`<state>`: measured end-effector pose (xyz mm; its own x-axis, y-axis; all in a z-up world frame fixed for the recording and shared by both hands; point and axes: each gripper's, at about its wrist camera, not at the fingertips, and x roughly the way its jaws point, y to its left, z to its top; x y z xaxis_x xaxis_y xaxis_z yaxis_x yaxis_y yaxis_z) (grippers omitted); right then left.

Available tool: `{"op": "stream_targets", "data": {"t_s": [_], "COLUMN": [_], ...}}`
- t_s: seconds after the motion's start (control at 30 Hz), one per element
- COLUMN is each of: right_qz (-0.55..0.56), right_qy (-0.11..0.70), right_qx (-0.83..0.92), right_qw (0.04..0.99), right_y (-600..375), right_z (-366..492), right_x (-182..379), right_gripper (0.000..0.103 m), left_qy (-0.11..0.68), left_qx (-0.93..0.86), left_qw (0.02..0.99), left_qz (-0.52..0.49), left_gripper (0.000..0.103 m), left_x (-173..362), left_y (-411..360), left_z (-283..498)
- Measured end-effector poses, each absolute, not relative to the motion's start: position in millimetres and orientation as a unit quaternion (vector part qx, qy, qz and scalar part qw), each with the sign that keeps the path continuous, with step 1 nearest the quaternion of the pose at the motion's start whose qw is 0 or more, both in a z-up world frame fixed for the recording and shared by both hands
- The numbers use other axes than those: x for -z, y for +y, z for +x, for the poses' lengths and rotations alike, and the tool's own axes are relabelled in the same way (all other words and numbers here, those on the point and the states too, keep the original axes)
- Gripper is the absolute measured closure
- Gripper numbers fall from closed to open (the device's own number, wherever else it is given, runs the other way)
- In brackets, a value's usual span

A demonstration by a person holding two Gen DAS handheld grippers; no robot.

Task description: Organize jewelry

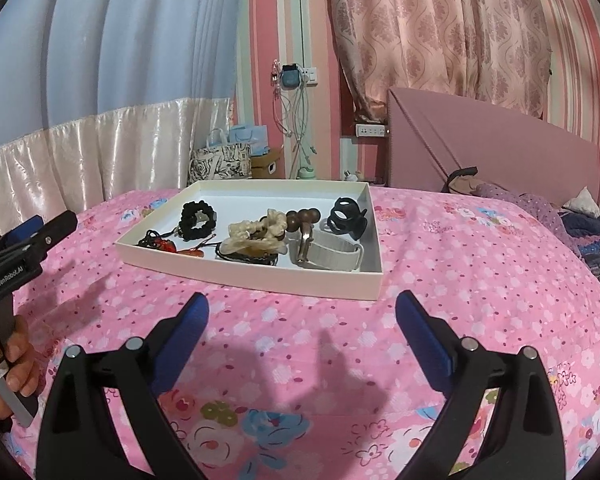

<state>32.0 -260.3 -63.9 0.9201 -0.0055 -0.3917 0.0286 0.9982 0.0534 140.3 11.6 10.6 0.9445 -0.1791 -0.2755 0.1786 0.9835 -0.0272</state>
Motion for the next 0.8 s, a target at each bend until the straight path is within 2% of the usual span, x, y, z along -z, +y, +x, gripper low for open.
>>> {"op": "stream_targets", "data": {"t_s": [0.8], "right_qz": [0.031], "right_qy": [0.202], "right_qx": [0.009], "right_qw": [0.979], "right_y": [-261.6], "right_z": [31.1], "right_x": [65.7], "right_gripper": [0.009], "left_qy": [0.140], "left_qx": [0.098], "left_qw": [0.985], "left_qz": [0.005], "left_gripper": [0.003], "left_x": [-9.7], "left_y": [9.5], "left_z": [139.3]}}
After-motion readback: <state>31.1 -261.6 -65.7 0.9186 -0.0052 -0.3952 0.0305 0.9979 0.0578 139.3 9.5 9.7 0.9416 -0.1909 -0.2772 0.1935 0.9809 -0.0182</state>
